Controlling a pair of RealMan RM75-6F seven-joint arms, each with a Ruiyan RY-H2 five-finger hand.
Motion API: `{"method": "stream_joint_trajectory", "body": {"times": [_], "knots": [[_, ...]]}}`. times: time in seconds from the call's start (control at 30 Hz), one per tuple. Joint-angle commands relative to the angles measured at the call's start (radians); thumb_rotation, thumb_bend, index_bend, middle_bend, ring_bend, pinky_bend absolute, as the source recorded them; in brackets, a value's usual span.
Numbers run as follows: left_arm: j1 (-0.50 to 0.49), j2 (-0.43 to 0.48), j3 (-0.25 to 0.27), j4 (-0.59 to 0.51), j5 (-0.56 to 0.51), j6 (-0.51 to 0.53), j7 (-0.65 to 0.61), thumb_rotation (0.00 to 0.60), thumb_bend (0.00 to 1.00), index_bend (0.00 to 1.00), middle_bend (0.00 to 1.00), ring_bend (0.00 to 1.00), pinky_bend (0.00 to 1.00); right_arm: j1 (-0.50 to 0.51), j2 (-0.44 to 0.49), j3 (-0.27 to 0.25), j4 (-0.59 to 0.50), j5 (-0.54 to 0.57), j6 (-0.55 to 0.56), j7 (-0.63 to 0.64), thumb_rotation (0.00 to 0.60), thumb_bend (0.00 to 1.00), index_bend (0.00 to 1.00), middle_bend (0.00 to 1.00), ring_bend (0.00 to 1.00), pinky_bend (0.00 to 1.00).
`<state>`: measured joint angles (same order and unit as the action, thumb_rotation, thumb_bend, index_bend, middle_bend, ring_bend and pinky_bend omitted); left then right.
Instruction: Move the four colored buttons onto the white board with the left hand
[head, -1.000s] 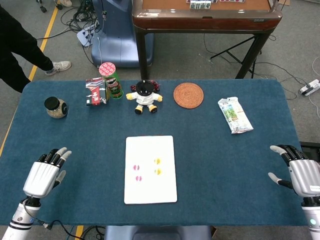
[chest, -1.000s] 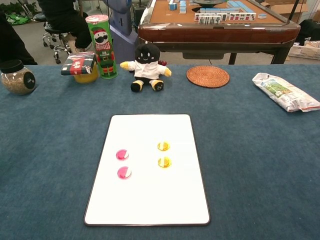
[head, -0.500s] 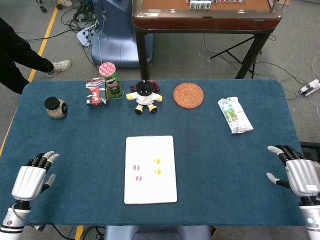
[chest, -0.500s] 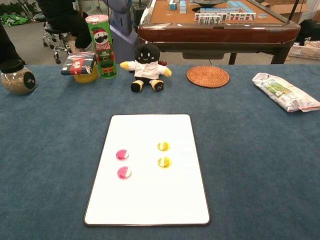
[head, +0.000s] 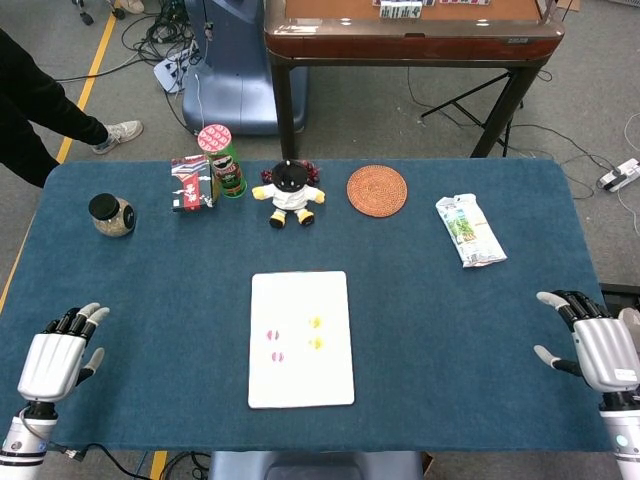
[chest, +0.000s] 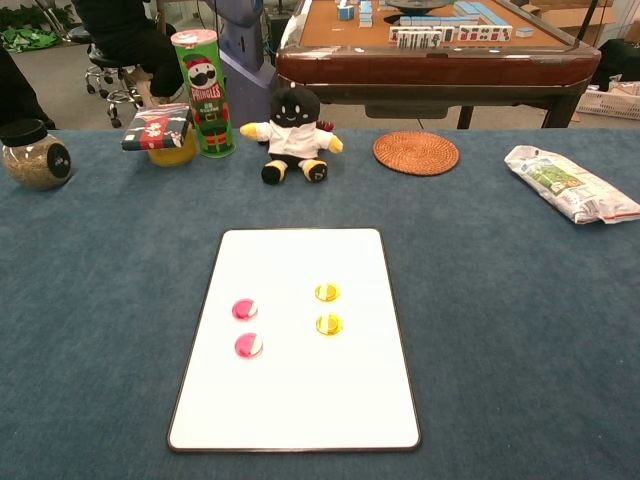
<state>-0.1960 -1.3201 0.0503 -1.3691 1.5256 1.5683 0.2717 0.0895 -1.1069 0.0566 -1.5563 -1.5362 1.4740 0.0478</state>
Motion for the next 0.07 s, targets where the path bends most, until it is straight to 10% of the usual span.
{"method": "stream_joint_trajectory", "body": {"times": [0.03, 0.07], "knots": [[0.003, -0.001, -0.002, 0.002, 0.002, -0.007, 0.001, 0.600, 0.32, 0.28, 0.24, 0.24, 0.42, 0.003, -0.001, 0.001, 0.000, 0.003, -0.006, -0.005, 0.600, 0.00, 0.25, 0.27, 0.20, 0.35], [0.005, -0.001, -0.003, 0.002, 0.003, -0.009, 0.001, 0.600, 0.32, 0.28, 0.24, 0.24, 0.42, 0.004, -0.002, 0.000, -0.001, 0.002, -0.006, -0.007, 0.600, 0.00, 0.25, 0.27, 0.20, 0.35]]}}
